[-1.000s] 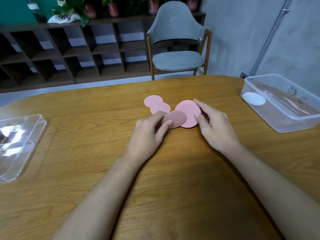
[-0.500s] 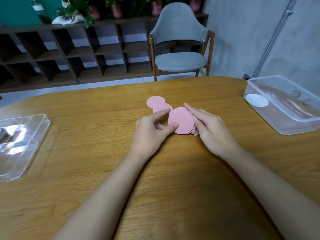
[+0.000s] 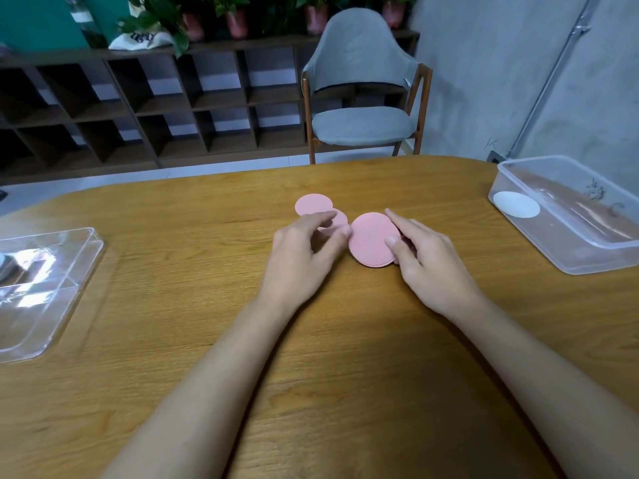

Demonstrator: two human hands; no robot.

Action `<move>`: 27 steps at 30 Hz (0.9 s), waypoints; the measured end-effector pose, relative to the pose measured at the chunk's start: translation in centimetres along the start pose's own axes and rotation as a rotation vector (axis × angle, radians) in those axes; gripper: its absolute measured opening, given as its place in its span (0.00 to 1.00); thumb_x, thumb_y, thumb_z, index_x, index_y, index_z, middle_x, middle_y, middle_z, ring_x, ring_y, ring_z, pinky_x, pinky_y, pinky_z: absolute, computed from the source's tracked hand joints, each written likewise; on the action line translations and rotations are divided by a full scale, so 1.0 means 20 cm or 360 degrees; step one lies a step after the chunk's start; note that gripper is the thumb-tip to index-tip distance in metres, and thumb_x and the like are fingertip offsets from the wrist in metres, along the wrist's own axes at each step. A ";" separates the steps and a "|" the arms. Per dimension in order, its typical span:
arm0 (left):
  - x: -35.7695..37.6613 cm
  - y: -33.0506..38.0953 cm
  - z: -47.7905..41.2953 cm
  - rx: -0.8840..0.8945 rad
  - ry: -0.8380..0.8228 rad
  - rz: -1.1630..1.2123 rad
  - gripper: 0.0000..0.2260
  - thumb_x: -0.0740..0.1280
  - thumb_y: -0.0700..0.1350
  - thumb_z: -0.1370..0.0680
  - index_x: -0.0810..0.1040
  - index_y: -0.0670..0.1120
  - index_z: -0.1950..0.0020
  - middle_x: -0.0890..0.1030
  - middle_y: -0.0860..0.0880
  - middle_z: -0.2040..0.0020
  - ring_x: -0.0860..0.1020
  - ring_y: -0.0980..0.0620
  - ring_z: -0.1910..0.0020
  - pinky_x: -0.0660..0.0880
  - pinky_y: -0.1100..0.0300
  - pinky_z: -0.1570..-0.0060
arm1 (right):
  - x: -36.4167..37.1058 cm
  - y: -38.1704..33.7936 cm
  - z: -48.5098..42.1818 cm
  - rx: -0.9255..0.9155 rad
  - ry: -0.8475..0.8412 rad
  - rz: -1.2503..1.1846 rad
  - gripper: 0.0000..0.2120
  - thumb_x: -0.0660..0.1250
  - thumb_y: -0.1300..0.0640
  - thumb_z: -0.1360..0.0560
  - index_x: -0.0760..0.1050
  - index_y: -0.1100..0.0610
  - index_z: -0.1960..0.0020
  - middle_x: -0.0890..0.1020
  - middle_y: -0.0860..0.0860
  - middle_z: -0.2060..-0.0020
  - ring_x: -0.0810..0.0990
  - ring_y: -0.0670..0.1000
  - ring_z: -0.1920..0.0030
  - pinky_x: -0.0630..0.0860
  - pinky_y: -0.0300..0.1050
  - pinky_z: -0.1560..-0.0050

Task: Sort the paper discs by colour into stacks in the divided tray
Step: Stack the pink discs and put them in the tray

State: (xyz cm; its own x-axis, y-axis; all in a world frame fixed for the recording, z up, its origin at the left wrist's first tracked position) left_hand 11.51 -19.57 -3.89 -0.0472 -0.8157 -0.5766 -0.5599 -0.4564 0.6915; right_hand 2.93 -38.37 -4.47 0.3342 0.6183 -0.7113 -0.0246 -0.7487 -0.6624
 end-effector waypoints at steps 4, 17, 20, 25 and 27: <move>0.04 -0.10 -0.08 0.0010 -0.0106 -0.0363 0.22 0.72 0.53 0.20 0.79 0.47 0.29 0.82 0.50 0.34 0.76 0.47 0.37 0.66 0.63 0.39 | -0.03 0.04 -0.02 0.0090 0.0092 -0.0013 0.24 0.60 0.53 0.15 0.64 0.52 0.20 0.75 0.50 0.28 0.69 0.52 0.25 0.66 0.49 0.25; 0.01 -0.09 -0.11 0.0378 -0.0216 -0.0686 0.11 0.67 0.57 0.18 0.84 0.52 0.46 0.86 0.53 0.53 0.83 0.47 0.53 0.80 0.50 0.58 | -0.04 0.04 -0.03 0.0104 0.0121 -0.0009 0.24 0.60 0.54 0.14 0.64 0.52 0.20 0.74 0.50 0.27 0.68 0.51 0.26 0.63 0.39 0.33; -0.04 -0.03 -0.04 0.0609 -0.0089 -0.0585 0.09 0.67 0.50 0.15 0.82 0.49 0.39 0.87 0.53 0.48 0.85 0.46 0.54 0.81 0.50 0.61 | -0.04 0.04 -0.02 0.0083 0.0137 -0.0053 0.23 0.61 0.54 0.15 0.66 0.52 0.20 0.79 0.51 0.35 0.76 0.50 0.38 0.68 0.40 0.39; -0.08 0.02 0.04 0.0520 0.0086 -0.0343 0.11 0.70 0.38 0.20 0.81 0.45 0.38 0.86 0.50 0.53 0.83 0.49 0.58 0.81 0.53 0.58 | -0.06 0.04 -0.02 0.0098 0.0192 -0.0202 0.21 0.64 0.54 0.17 0.71 0.48 0.24 0.81 0.45 0.48 0.80 0.50 0.52 0.79 0.44 0.45; -0.08 0.03 0.05 0.0318 0.0106 -0.0091 0.12 0.71 0.37 0.23 0.83 0.47 0.41 0.86 0.52 0.58 0.82 0.55 0.60 0.80 0.61 0.57 | -0.06 0.04 -0.01 0.0091 0.0200 -0.0224 0.20 0.64 0.54 0.17 0.72 0.46 0.25 0.81 0.45 0.49 0.82 0.52 0.55 0.81 0.48 0.47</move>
State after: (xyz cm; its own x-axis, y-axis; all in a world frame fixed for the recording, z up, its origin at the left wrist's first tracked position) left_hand 10.51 -18.11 -2.96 0.0402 -0.8151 -0.5779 -0.7133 -0.4284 0.5547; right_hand 2.77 -39.68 -4.10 0.4532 0.6786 -0.5780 -0.0214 -0.6400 -0.7681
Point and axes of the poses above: each hand's wrist, its own z-axis away from the middle knuckle, its own x-axis out of the palm, y = z × x, the point moved 4 cm from there along -z, towards the middle knuckle
